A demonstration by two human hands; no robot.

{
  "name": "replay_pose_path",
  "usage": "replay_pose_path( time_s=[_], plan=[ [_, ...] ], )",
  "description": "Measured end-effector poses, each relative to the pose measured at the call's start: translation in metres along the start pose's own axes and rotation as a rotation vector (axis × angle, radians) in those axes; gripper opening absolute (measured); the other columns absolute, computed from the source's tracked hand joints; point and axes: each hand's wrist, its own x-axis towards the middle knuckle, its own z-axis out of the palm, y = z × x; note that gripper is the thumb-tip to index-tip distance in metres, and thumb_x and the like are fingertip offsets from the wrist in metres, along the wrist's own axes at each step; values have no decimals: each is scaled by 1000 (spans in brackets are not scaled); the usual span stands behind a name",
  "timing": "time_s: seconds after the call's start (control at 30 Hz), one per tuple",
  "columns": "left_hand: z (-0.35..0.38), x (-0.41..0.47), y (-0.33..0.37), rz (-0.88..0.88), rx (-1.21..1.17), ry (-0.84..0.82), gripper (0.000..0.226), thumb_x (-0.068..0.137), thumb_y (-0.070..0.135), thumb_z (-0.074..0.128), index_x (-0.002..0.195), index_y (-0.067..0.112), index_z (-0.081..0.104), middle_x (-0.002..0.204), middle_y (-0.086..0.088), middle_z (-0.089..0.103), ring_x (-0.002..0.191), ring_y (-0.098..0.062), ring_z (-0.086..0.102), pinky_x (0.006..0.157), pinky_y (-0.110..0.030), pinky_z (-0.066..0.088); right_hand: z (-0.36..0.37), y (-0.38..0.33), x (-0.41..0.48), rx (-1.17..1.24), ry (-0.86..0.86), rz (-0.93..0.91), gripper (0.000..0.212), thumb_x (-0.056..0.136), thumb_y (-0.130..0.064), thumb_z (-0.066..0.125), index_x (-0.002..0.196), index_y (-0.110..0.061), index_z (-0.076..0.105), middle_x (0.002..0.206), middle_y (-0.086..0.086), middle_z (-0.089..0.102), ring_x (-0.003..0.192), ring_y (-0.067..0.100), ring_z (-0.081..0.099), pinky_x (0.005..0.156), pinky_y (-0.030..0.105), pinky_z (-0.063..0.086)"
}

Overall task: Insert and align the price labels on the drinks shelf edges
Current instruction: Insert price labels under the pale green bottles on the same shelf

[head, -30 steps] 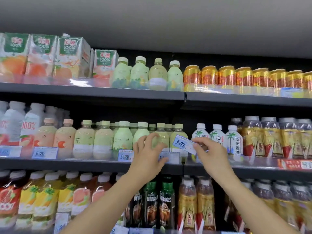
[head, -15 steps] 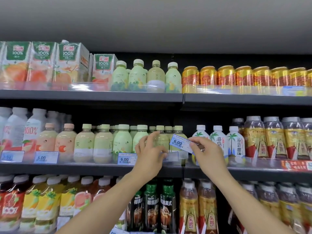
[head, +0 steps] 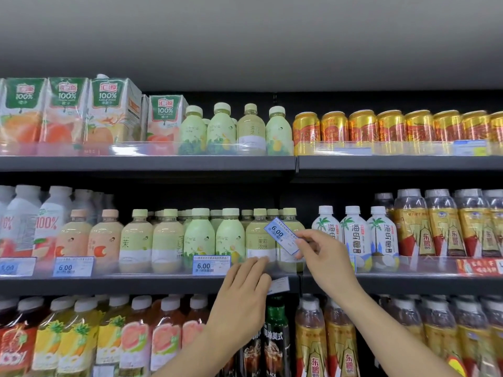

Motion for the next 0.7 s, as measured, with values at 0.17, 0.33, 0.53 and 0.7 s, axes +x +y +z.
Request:
replay_pose_path(
  time_s=[0.17, 0.33, 0.53, 0.7],
  plan=[
    [-3, 16, 5, -77, -29, -30, 11, 85, 11, 47, 95, 14, 48, 126, -8, 52, 114, -36, 46, 94, -44, 35, 4, 6, 1, -15, -50, 29, 15, 95, -15, 58, 102, -23, 69, 84, -8, 71, 68, -2, 66, 62, 19, 51],
    [-7, 21, 8, -85, -95, -10, 10, 85, 8, 45, 92, 14, 46, 113, -7, 48, 105, -33, 42, 87, -43, 35, 5, 7, 0, -266, -71, -142, 18, 95, -14, 59, 105, -23, 71, 88, -20, 62, 83, -7, 57, 73, 4, 40],
    [-4, 13, 7, -70, -107, 11, 17, 81, 1, 56, 90, 13, 46, 119, -10, 49, 110, -35, 43, 87, -45, 35, 4, 16, -4, -477, -191, -262, 23, 95, -13, 57, 113, -20, 70, 101, -9, 64, 99, 11, 54, 85, 31, 50],
    [-2, 17, 4, -68, -93, -13, 15, 84, 6, 54, 94, 14, 47, 122, -9, 49, 111, -35, 44, 90, -45, 35, 1, 16, -6, -587, -238, -303, 29, 89, -8, 59, 113, -20, 72, 99, -7, 60, 98, 15, 48, 80, 35, 51]
  ],
)
